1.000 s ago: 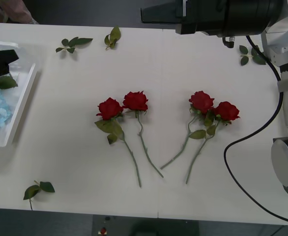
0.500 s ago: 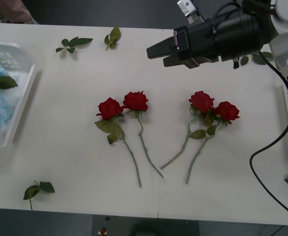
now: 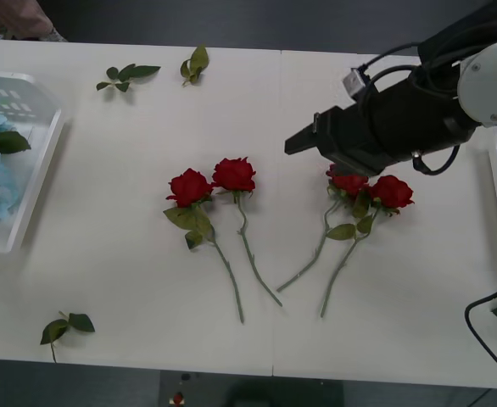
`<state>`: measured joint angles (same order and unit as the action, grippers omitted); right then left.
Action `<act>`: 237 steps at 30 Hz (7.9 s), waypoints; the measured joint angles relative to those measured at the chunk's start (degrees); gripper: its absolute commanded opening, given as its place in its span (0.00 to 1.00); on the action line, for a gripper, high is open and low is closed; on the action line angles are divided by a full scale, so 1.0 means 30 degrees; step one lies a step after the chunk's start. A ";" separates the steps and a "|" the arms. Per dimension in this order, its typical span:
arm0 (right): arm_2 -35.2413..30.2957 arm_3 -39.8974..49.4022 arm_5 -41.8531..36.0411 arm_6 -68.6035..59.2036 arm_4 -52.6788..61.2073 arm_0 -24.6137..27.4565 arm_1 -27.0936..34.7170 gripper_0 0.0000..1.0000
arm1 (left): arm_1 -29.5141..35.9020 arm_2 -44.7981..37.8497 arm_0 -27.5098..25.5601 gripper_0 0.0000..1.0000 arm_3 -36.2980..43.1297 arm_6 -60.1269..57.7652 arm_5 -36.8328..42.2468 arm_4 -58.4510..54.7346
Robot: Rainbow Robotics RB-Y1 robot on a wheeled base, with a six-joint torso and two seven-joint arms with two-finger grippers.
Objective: Put the red flowers into the right box and the blue flowers into the left box
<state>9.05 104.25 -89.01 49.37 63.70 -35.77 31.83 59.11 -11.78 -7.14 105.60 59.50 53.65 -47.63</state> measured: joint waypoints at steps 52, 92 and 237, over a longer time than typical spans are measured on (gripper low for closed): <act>0.2462 -0.2689 -0.0333 -0.5340 -0.9674 0.4092 0.0564 1.00 | 0.0000 0.7539 0.6452 0.98 -0.7354 0.0737 -0.3184 0.3016; 0.3097 -0.6311 0.2414 -0.4183 -1.2091 0.3424 -0.1716 1.00 | -0.4190 0.3902 0.5655 1.00 0.7224 -0.3167 0.6623 0.2016; -1.1514 -1.0925 -0.0900 1.9371 -0.5711 0.2176 0.5623 1.00 | -0.9086 1.5604 1.4970 0.00 0.2686 -1.1426 0.6914 1.0346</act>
<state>-25.49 71.48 -91.71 107.49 46.56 -29.25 48.70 31.85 35.03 37.77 113.65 25.22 74.40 -16.59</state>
